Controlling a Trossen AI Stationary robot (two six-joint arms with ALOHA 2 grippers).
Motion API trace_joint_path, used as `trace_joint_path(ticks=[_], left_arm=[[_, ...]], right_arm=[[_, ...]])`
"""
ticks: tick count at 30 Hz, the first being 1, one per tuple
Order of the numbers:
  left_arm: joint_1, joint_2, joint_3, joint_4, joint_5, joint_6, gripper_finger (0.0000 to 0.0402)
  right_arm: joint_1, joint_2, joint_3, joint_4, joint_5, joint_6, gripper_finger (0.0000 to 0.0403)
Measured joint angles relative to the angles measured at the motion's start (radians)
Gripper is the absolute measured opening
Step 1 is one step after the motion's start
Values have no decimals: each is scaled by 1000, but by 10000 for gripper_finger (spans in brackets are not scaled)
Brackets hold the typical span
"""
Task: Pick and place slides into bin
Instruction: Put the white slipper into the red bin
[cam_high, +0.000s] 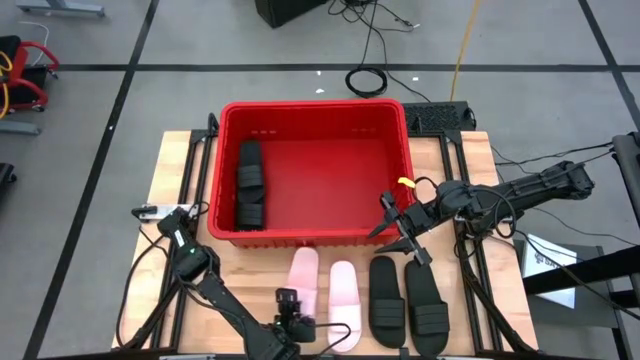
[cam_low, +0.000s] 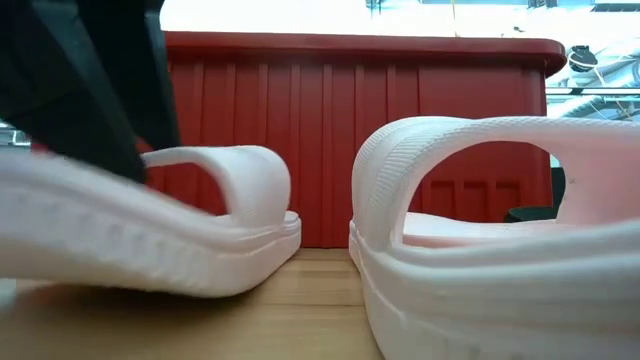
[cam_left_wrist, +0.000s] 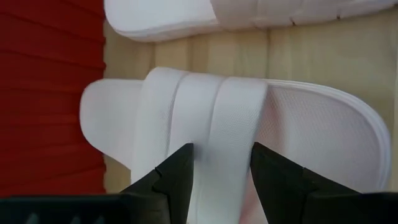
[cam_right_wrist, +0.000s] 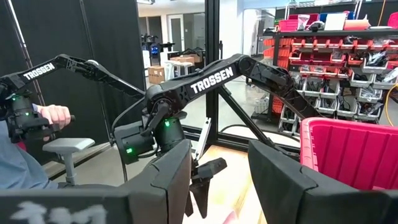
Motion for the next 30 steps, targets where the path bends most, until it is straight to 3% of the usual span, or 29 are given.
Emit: trace_joint_path(ticks=[23,30], left_arm=[[61,0,0,-46,-57,17,163],[52,0,0,3,30,43,163]], right_arm=[[0,0,0,0,0,7,153],[0,0,0,0,0,2,153]])
